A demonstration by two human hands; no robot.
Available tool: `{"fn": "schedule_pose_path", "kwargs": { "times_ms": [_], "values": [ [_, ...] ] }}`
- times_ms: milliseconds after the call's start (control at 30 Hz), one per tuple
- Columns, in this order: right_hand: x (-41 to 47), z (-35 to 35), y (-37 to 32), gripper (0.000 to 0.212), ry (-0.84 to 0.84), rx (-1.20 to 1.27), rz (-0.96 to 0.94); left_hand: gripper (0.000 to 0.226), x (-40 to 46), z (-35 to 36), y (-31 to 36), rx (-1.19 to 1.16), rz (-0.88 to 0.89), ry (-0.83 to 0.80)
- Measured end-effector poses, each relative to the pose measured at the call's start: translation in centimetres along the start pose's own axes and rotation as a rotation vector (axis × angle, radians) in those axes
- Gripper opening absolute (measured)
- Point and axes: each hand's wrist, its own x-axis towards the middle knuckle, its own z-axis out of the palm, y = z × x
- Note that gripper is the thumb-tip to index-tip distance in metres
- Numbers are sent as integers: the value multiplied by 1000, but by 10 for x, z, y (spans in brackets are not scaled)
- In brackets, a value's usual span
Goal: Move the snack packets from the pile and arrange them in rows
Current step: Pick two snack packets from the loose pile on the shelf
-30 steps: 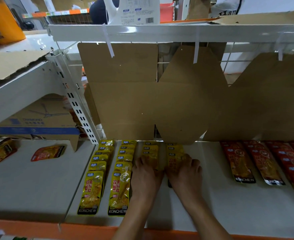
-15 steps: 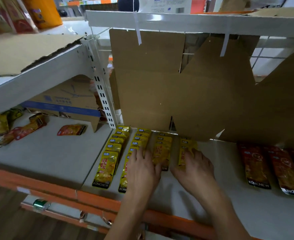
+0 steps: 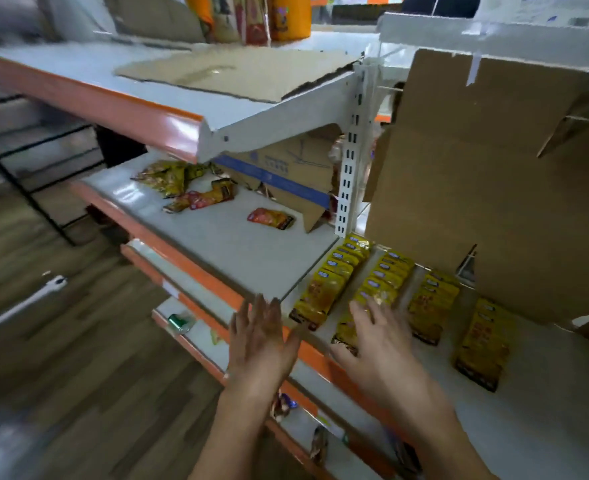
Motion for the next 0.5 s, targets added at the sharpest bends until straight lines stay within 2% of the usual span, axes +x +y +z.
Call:
{"fn": "schedule_pose_path", "kwargs": {
  "times_ms": [267,400,500],
  "values": [
    [14,27,-105,80,31,3,-157,77,-16,-41,-108,-18,-149,68],
    [23,48,-155,81,-95,13,-182,82,-13,-60,-159,-29,-190,66],
    [34,61,-194,83,-82,21,-223,80,-9,-74,-194,-43,-191,107]
  ]
}}
